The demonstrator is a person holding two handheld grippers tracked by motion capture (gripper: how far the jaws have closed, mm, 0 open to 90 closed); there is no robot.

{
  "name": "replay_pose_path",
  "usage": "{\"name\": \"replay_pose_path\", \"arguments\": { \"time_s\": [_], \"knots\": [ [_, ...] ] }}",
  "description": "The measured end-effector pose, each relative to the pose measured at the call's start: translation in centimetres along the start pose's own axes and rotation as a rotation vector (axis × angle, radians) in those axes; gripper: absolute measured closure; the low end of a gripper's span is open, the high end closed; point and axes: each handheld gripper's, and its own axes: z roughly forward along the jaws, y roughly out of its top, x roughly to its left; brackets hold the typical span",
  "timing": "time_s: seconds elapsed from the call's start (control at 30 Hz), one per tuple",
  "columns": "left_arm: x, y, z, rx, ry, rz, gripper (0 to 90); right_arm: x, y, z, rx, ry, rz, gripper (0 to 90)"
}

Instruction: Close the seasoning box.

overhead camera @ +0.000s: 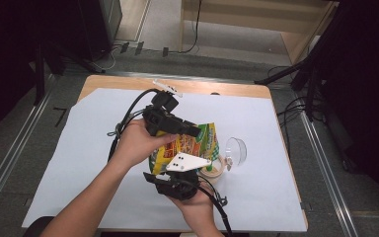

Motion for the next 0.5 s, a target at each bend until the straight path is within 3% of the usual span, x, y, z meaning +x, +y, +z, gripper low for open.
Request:
{"name": "replay_pose_path", "arguments": {
  "time_s": [0.5],
  "knots": [
    [0.27,-0.03,0.25,0.009,-0.012,-0.013,74.0,0.13,-0.14,-0.08,0.000,-0.001,0.007,69.9]
  ]
}}
